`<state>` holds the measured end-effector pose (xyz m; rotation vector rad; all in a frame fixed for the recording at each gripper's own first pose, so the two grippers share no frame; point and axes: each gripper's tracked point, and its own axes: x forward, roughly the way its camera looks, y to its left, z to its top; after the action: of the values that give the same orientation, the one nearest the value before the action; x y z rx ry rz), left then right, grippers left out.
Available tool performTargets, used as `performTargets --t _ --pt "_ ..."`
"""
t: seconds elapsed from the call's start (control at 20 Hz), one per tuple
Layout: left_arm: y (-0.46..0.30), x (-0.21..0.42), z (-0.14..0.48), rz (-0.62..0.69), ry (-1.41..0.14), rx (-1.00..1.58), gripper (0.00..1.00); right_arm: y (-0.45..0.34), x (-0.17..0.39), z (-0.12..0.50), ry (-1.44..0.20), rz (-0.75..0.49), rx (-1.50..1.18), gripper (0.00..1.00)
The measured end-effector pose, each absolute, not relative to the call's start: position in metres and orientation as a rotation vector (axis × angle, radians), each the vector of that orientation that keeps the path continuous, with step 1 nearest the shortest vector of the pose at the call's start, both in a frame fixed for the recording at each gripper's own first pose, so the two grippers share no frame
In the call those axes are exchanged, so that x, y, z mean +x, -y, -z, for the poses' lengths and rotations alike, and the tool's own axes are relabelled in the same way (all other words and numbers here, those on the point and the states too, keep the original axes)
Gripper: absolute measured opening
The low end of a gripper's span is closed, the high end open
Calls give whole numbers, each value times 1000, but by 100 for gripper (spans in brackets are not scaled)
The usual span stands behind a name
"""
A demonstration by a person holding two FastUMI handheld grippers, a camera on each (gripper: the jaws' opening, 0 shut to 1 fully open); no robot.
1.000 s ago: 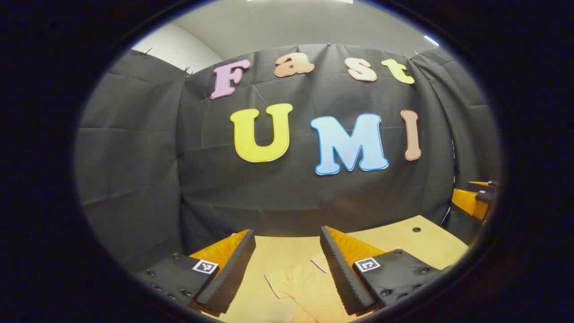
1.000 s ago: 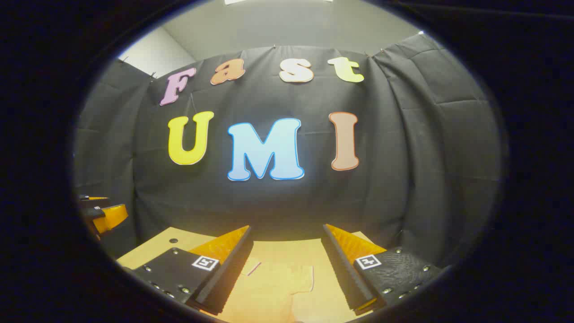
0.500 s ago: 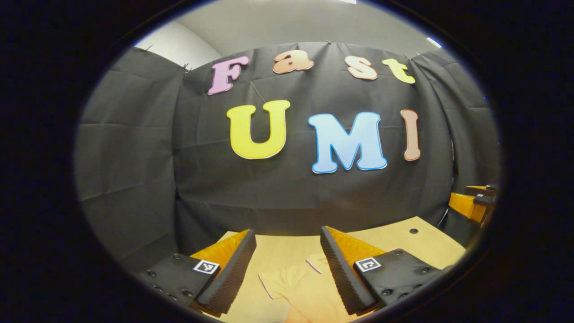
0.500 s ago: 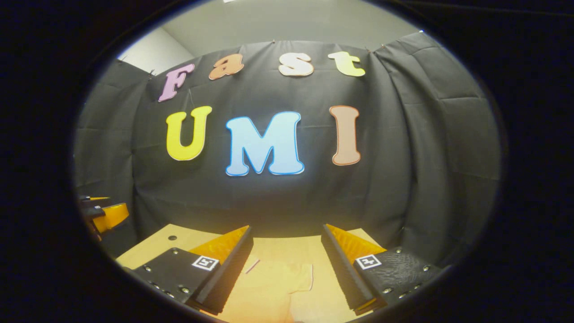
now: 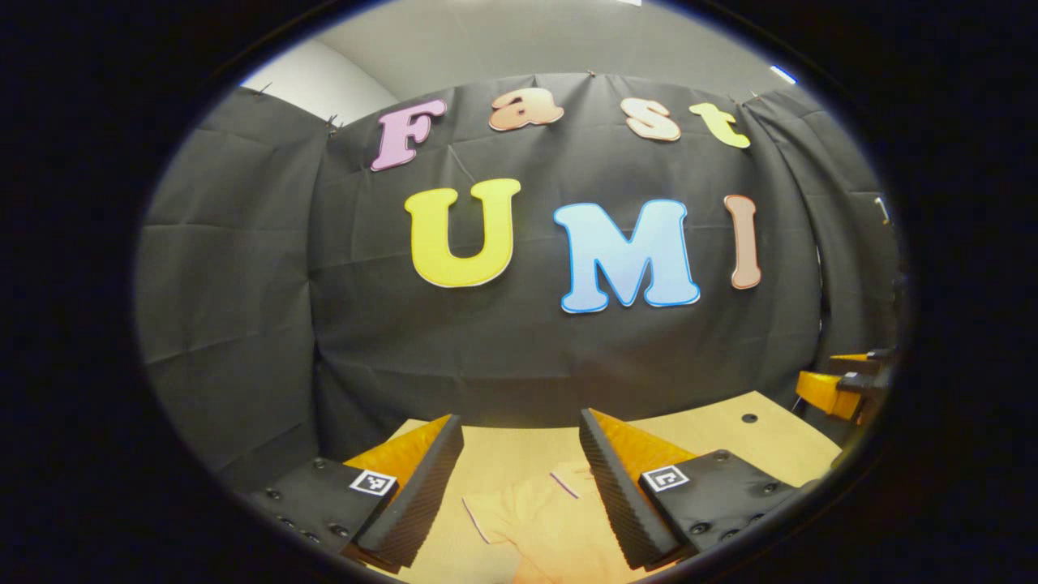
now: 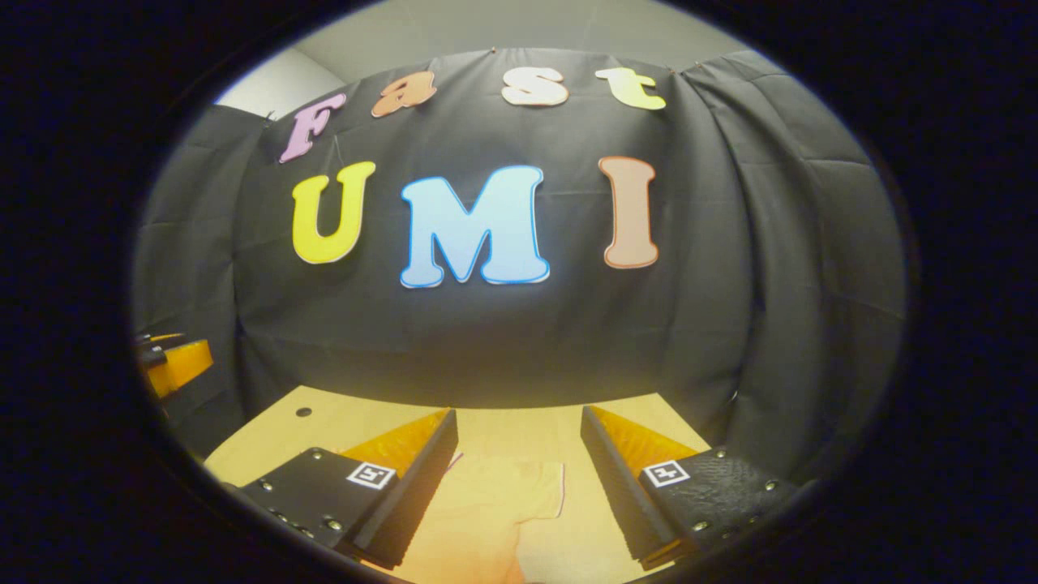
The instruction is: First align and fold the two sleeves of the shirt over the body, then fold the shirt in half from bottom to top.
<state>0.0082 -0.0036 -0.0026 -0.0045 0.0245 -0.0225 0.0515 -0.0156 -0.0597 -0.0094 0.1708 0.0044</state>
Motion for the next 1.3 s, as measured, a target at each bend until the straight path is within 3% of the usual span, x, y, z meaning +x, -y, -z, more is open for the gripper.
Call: performTargets --t 0.85,1.3 --pt "-27 4 10 -79 -78 29 96 39 139 246 -577 -28 -56 96" --pt "-50 -2 19 -134 -116 43 96 53 160 321 -727 28 -48 96"
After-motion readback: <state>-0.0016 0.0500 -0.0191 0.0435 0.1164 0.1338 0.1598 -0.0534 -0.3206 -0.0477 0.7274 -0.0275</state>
